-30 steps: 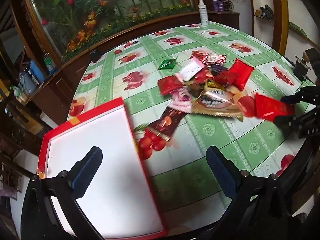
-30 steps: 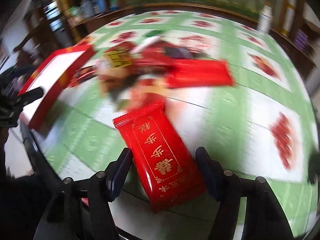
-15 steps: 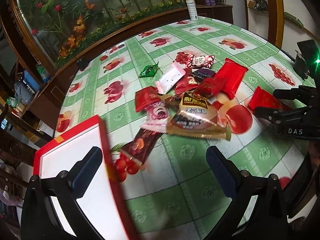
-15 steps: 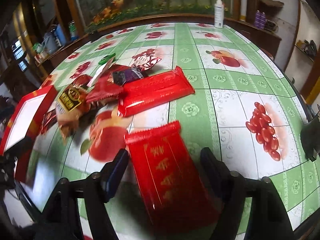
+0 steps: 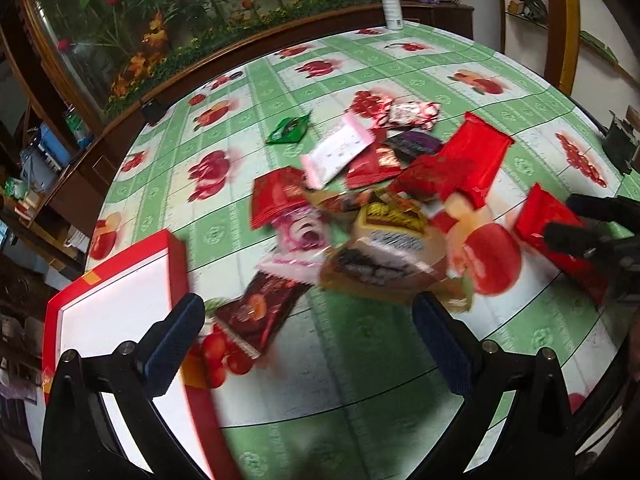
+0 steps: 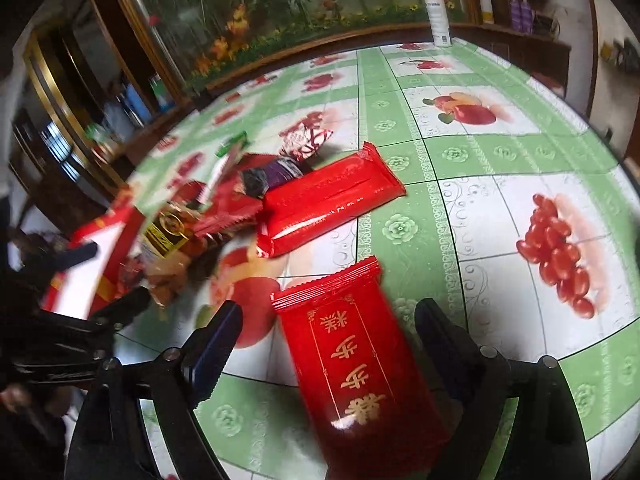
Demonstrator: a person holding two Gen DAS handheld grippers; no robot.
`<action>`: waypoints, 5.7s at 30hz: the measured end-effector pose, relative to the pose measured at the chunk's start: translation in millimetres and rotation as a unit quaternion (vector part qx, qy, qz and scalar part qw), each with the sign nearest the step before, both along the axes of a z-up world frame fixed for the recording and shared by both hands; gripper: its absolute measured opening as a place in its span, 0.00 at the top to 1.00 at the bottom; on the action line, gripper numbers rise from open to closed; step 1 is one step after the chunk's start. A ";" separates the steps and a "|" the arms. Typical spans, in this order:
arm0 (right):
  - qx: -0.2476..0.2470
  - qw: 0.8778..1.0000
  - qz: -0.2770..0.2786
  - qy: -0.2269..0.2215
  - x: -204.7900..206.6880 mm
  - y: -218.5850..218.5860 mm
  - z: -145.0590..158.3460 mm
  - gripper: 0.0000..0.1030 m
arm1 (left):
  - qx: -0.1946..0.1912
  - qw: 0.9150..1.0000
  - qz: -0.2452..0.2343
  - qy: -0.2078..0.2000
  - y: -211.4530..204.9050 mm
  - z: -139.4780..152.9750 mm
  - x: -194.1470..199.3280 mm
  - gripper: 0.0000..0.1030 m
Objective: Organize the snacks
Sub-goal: 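Grasp the red packet with the right gripper while the left gripper approaches the pile, then grasp the gold-and-brown snack bag with the left gripper, then carry both snacks into the white gift box and open both grippers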
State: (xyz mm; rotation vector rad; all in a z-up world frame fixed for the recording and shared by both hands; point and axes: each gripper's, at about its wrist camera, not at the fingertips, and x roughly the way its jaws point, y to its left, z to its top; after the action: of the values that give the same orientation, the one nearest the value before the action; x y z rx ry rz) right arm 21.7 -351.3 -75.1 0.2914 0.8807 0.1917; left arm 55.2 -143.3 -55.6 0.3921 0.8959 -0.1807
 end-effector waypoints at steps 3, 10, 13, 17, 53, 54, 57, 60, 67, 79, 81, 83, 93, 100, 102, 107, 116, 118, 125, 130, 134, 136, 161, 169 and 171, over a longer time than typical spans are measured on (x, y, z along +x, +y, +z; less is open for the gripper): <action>-0.050 0.999 -0.010 0.014 -7.0 -8.8 2.8 0.13 | 0.003 1.000 0.010 -0.005 13.6 3.1 -1.6 0.00; -0.079 0.995 0.022 0.052 -31.7 -25.4 2.3 0.12 | -0.022 1.000 0.017 -0.005 34.4 5.2 -5.7 0.00; -0.075 0.995 0.038 0.052 -33.2 -12.3 2.4 0.12 | -0.026 1.000 0.017 -0.001 37.6 3.2 -7.9 0.00; -0.102 0.992 0.056 0.042 -25.6 18.6 -1.3 0.12 | -0.030 0.999 0.021 -0.005 45.5 5.9 -10.8 0.00; -0.153 0.982 0.096 0.047 0.1 41.8 -5.7 0.11 | 0.007 1.000 -0.010 -0.025 -16.4 12.8 13.9 0.00; -0.158 0.982 0.097 0.044 -0.5 43.8 -6.3 0.11 | 0.006 1.000 -0.013 -0.023 -20.7 11.6 15.1 0.00; -0.172 0.980 0.096 0.036 -1.5 48.0 -7.7 0.12 | 0.009 0.999 -0.020 -0.025 -31.9 6.6 22.0 0.00; -0.171 0.980 0.094 0.032 -0.3 48.4 -7.3 0.13 | -0.012 1.000 -0.024 -0.014 -30.2 1.0 28.9 0.00; -0.169 0.981 0.089 0.024 2.5 51.6 -2.2 0.44 | -0.073 0.995 -0.053 0.041 -29.0 -10.2 35.9 0.39; -0.151 0.986 0.074 0.011 -2.3 58.8 -1.5 0.51 | -0.129 0.989 -0.043 0.053 -0.8 -7.5 23.1 0.53; -0.132 0.988 0.077 0.012 -3.3 59.0 -1.1 0.51 | -0.134 0.988 -0.044 0.055 5.4 -5.5 18.8 0.54; -0.111 0.991 0.075 0.014 -4.3 59.0 -0.6 0.51 | -0.141 0.987 -0.044 0.058 14.3 -3.6 12.9 0.55; 0.132 0.984 0.102 0.057 0.7 61.6 -10.5 0.52 | -0.170 0.983 -0.037 0.054 60.4 7.4 -13.4 0.62; 0.222 0.967 0.105 0.072 2.7 73.0 -22.7 0.52 | -0.194 0.978 -0.045 0.057 79.1 7.9 -23.9 0.68; 0.226 0.965 0.110 0.073 2.8 80.3 -23.2 0.52 | -0.195 0.978 -0.051 0.053 83.2 8.6 -29.0 0.69; 0.239 0.960 0.121 0.076 6.7 94.8 -25.1 0.52 | -0.218 0.973 -0.058 0.055 92.4 5.3 -33.2 0.79; 0.267 0.953 0.133 0.062 12.5 111.5 -26.4 0.52 | -0.228 0.971 -0.048 0.048 93.8 2.8 -32.0 0.86; 0.274 0.951 0.133 0.059 10.3 108.4 -26.9 0.52 | -0.228 0.971 -0.046 0.047 93.5 2.8 -31.6 0.86; 0.301 0.942 0.141 0.053 4.9 104.5 -28.1 0.52 | -0.229 0.971 -0.048 0.039 94.9 9.2 -34.5 0.88; 0.308 0.937 0.159 0.039 3.1 114.4 -17.7 0.52 | -0.225 0.973 -0.049 0.017 101.4 22.5 -39.9 0.88; 0.315 0.932 0.176 0.028 8.7 129.0 -2.6 0.52 | -0.222 0.974 -0.034 -0.012 118.7 37.3 -45.1 0.88; 0.311 0.931 0.188 0.025 13.4 141.2 5.4 0.52 | -0.221 0.975 -0.018 -0.027 135.3 44.4 -47.1 0.88; 0.241 0.942 0.235 0.001 44.3 274.0 6.8 0.43 | -0.119 0.967 0.192 -0.113 260.5 21.2 -54.0 0.28; 0.198 0.967 0.152 -0.060 23.0 179.3 17.3 0.35 | -0.151 0.974 0.144 -0.088 228.7 22.2 -47.6 0.20; 0.192 0.971 0.124 -0.072 19.4 151.8 17.8 0.33 | -0.153 0.977 0.129 -0.079 214.4 22.0 -44.8 0.20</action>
State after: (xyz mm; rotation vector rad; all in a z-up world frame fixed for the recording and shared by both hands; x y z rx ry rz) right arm 41.1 -199.5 -57.3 0.5205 0.7303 0.6127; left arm 10.4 71.2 -33.6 0.0007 0.7390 -0.0449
